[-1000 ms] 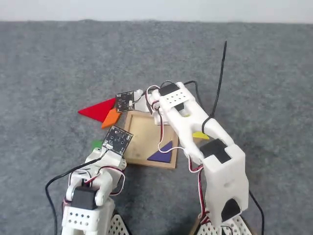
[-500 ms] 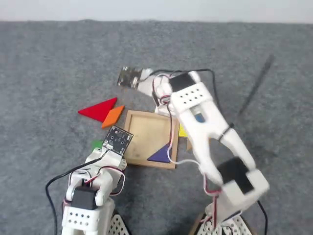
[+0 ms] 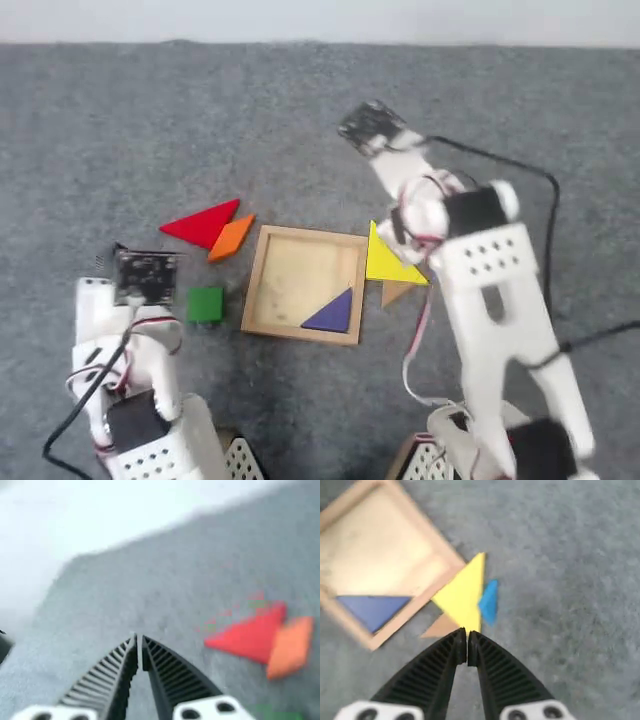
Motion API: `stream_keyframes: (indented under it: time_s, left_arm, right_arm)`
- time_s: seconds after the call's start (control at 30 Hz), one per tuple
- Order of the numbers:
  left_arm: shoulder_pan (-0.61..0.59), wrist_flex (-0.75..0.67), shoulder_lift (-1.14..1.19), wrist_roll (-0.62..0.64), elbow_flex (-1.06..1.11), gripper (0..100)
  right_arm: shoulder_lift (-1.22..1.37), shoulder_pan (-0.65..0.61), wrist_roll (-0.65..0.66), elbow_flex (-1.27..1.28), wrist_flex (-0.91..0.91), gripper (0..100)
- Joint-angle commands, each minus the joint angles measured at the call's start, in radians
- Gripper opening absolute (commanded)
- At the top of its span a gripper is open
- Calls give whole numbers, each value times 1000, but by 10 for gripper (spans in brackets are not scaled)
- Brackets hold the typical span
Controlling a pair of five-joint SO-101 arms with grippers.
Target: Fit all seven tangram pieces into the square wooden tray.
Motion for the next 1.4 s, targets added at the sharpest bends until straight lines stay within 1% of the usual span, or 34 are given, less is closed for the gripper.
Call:
stream_keyframes:
  time_s: [0.0,0.1,0.17,0.27,0.37,0.5,0.57,0.67,0.77,0.83,0.93,1.0,1.07,1.13,1.23,1.27,1.37]
  left_arm:
    - [17,-71,-18,58,-56,14]
    - [100,-49,-18,58,-56,15]
    - [158,-38,-17,60,-58,15]
    - [212,-15,31,60,-85,15]
    - [215,-9,180,60,-177,16]
    - [218,-8,471,49,-372,16]
    - [219,-5,634,8,-470,16]
    - [219,43,867,-41,-591,16]
    - [219,94,1062,-44,-671,24]
    - [219,114,1163,-43,-704,67]
    - [218,150,1277,-43,-723,156]
    - [218,181,1323,-44,-728,209]
    - [215,199,1347,-44,-728,239]
    - [212,178,1350,-46,-728,246]
    - [219,103,1358,-63,-728,246]
    - [221,68,1359,-97,-728,246]
    - [212,-51,1361,-261,-719,246]
  right_arm:
    - [-185,22,-12,427,-437,9]
    - [-268,-33,-6,663,-688,9]
    - [-300,-68,-6,724,-745,9]
    - [-305,-87,-11,732,-743,9]
    - [-305,-82,-11,733,-743,9]
    - [-308,-90,-12,732,-713,9]
    - [-315,-87,-18,729,-702,9]
    - [-314,-65,-51,713,-702,9]
    - [-306,-62,-52,710,-700,9]
    - [-306,-62,-52,710,-700,10]
    - [-306,-62,-52,710,-699,12]
    - [-305,-62,-54,700,-674,40]
    - [-305,-62,-54,683,-644,85]
    - [-305,-62,-54,677,-633,116]
    - [-305,-64,-55,678,-633,112]
    - [-305,-65,-55,678,-633,108]
    - [-305,-82,-54,681,-633,105]
